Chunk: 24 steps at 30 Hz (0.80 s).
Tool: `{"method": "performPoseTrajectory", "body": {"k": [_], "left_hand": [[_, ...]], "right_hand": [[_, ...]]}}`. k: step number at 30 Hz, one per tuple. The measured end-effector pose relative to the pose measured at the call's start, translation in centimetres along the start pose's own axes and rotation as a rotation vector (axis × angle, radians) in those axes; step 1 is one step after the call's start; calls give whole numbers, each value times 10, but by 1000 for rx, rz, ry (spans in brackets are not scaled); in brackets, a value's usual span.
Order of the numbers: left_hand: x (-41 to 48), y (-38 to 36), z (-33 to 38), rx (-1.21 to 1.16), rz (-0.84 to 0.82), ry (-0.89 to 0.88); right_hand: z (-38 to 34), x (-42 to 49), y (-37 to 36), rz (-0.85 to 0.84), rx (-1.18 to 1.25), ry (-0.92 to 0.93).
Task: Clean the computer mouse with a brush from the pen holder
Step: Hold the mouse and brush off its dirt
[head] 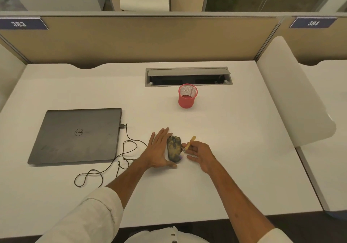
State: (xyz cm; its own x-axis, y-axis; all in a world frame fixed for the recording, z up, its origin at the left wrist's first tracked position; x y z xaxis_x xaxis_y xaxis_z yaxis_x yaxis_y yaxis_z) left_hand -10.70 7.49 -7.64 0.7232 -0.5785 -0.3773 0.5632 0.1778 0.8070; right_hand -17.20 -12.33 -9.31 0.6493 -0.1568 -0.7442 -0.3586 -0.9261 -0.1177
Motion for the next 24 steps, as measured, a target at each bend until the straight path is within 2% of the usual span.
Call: {"method": "performPoseTrajectory", "body": {"k": [24], "left_hand": [[2,-4,0,-153,78,26]], "right_hand": [[0,3,-4,18,14,-32]]}}
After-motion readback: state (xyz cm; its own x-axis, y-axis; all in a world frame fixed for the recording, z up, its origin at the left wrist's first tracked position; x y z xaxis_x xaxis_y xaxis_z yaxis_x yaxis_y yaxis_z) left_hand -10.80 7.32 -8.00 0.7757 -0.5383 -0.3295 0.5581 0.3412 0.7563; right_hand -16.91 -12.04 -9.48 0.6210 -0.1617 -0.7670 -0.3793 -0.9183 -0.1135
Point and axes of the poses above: each hand's wrist, its own x-axis towards the middle knuckle, its own y-axis out of the back of the hand, z = x × y, the point moved 4 cm from there along x, towards the middle knuckle, and after that the axes turned 2 degrees about y, right-handed, at the moved point
